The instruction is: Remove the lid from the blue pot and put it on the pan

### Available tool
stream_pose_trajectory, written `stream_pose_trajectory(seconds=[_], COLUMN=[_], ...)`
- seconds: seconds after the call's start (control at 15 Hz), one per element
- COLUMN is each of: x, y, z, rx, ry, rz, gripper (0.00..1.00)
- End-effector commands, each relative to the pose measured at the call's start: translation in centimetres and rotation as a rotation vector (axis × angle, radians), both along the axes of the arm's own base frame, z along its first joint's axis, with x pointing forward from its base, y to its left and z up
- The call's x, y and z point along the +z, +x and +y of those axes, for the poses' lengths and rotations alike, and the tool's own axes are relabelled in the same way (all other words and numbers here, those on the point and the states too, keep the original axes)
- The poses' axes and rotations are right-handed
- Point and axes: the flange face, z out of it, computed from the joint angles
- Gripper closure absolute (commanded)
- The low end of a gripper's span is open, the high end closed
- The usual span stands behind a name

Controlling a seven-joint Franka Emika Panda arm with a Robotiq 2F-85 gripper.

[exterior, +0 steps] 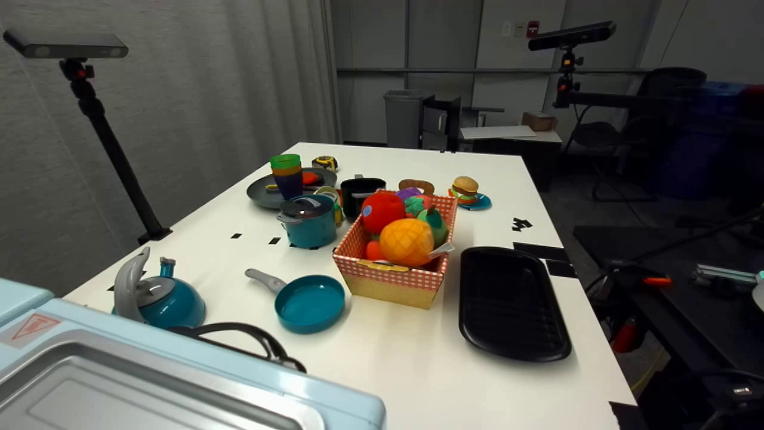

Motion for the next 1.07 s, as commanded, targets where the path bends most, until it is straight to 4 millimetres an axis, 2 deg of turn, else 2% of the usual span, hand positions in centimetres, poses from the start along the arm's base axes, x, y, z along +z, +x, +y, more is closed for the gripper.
stream_pose_trajectory(seconds=[0.0, 0.13, 0.27, 0.53, 0.67, 1.0], x=[0.1, 0.1, -0.6, -3.9, -6.0, -11.7], y=[0.0, 0.0, 1.0, 4.1, 5.9, 9.8], z=[0.0, 0.0, -0.2, -2.9, -4.8, -11.1], rx=[0.000, 0.000, -0.014, -0.050, -0.075, -0.168], ry=[0.000, 0.000, -0.016, -0.033, -0.045, -0.070], rz=[0.001, 0.001, 0.001, 0.050, 0.079, 0.135], gripper=[0.00, 0.00, 0.00, 0.00, 0.00, 0.00])
